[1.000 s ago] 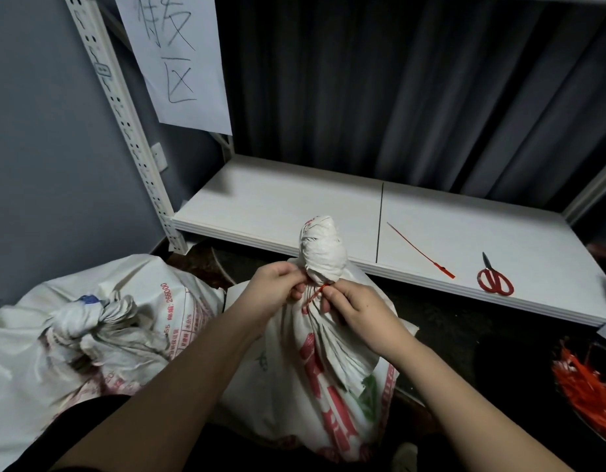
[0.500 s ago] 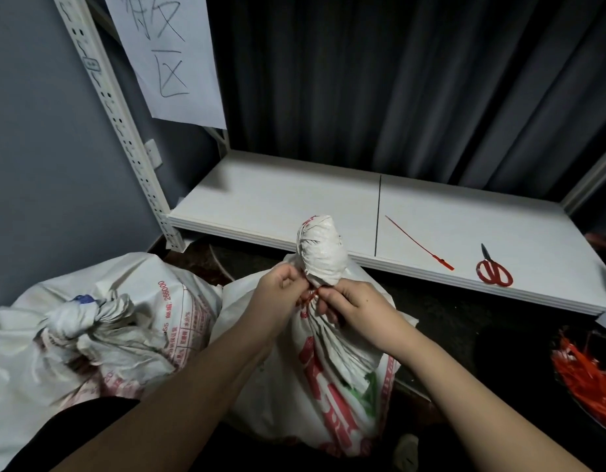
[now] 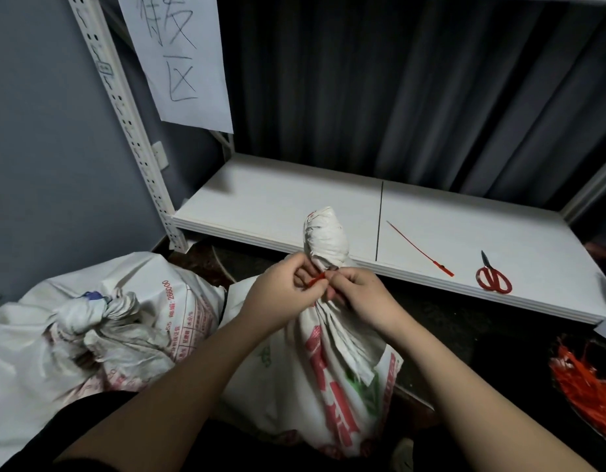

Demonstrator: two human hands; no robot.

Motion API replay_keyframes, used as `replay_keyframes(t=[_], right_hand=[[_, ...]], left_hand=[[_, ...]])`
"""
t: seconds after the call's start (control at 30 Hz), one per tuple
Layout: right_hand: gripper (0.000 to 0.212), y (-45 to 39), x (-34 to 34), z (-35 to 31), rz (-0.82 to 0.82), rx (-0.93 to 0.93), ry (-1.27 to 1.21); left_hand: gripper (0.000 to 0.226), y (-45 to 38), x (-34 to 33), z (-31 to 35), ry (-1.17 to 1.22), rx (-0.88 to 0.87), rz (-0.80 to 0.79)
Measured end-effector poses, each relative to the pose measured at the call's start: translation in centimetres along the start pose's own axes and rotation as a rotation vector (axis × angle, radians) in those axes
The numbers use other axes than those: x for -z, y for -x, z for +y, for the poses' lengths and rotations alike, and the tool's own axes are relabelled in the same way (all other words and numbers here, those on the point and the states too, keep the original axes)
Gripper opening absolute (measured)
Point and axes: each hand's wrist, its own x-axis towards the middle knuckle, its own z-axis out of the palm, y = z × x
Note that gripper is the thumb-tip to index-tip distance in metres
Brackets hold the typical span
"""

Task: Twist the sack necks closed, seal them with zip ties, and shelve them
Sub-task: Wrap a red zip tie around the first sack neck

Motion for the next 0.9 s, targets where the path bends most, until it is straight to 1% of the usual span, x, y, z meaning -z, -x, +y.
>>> replay_keyframes(t=[0.03, 0.07, 0.17, 0.23, 0.3, 0.47, 0.53, 0.67, 0.77, 0.9], right_hand=[[0.042, 0.0, -0.2, 0.1, -0.011, 0.001, 0.0], [0.042, 0.0, -0.3, 0.2, -0.023, 0.003, -0.005], [0.04, 0.1, -0.1, 0.2, -0.043, 0.031, 0.046], [0.04, 0.2, 0.2, 0.3, -0.025, 0.061, 0.141], [0.04, 0.2, 0.3, 0.4, -0.018, 0.086, 0.191], [0.039, 0.3, 0.3, 0.8, 0.003, 0.233, 0.231], [0.037, 0.3, 0.2, 1.0, 0.02, 0.278, 0.245], [0.037, 0.5, -0.4, 1.2, 0.083, 0.326, 0.158], [0.035, 0.8, -1.1, 0.9, 0.145, 0.316, 0.076], [0.031, 1.3, -1.4, 0.6, 0.141, 0.277, -0.008]], left_hand=[[0.014, 0.1, 0.0, 0.0, -0.055, -0.061, 0.037], [0.014, 0.0, 0.0, -0.3, -0.049, -0.107, 0.073], [0.015, -0.3, -0.1, -1.2, 0.042, -0.138, 0.14], [0.022, -0.4, -0.1, -1.4, 0.088, -0.09, 0.089], [0.024, -0.4, -0.2, -1.4, 0.129, -0.085, 0.02], [0.016, -0.2, 0.0, -1.1, -0.005, -0.227, 0.024], [0.016, -0.1, 0.0, -1.2, -0.041, -0.248, 0.033], [0.019, 0.0, 0.0, -1.4, -0.027, -0.277, 0.038], [0.019, -0.1, 0.2, -1.5, 0.035, -0.262, 0.03], [0.021, -0.2, 0.5, -1.6, 0.107, -0.204, 0.001]])
